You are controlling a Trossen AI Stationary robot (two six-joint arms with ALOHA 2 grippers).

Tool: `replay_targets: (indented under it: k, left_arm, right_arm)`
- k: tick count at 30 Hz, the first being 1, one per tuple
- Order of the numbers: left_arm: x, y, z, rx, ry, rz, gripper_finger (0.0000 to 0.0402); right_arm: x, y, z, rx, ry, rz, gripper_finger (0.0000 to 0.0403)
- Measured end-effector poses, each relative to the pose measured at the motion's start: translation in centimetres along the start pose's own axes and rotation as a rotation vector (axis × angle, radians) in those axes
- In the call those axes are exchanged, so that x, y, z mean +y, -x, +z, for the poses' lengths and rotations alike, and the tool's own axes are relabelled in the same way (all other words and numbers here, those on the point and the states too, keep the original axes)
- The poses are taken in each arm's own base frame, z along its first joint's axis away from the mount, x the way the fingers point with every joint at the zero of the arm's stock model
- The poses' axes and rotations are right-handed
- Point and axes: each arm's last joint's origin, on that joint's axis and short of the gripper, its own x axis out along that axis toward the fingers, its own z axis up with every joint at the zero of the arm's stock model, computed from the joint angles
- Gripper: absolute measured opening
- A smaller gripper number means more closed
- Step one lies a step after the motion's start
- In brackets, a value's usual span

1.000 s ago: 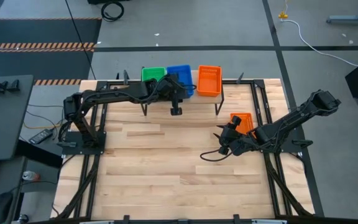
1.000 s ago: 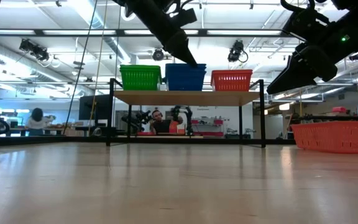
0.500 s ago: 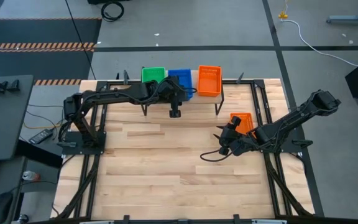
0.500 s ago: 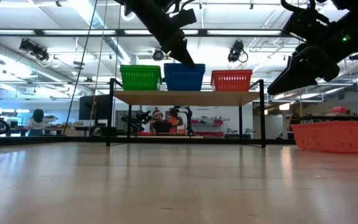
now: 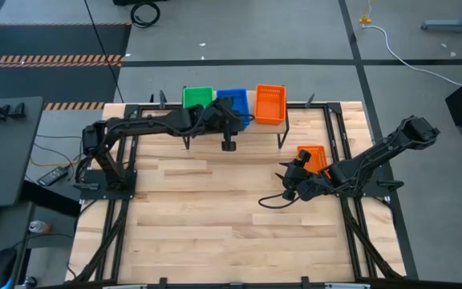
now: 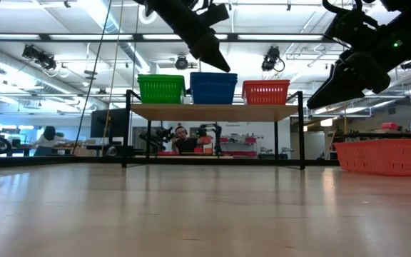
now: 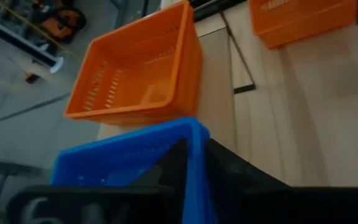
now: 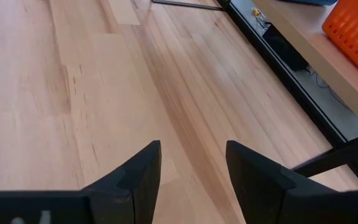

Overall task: Stack baskets on shelf by color
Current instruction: Stack the orange bin on the orange bin on the shelf

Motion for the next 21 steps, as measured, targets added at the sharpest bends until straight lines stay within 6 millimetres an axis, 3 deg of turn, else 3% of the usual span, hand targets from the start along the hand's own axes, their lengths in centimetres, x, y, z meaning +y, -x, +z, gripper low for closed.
replay_targets:
  k: [8, 16, 21]
  left_arm:
    - [-0.2, 2.1, 2.0, 0.015, -0.034, 0.163, 0.0058]
    - [-1.3, 6.6, 4.1, -0.063, 0.010, 0.167, 0.0057]
    - [-2.5, 10.1, 3.8, 0.030, 0.038, 0.173, 0.0049]
  right_arm:
    - [0.0, 0.0, 0.0, 0.002, 0.001, 0.000, 0.0187]
    - [0.0, 0.0, -0.2, 0.012, 0.005, 0.000, 0.0187]
    - [0.0, 0.0, -0.1, 0.010, 0.001, 0.006, 0.0187]
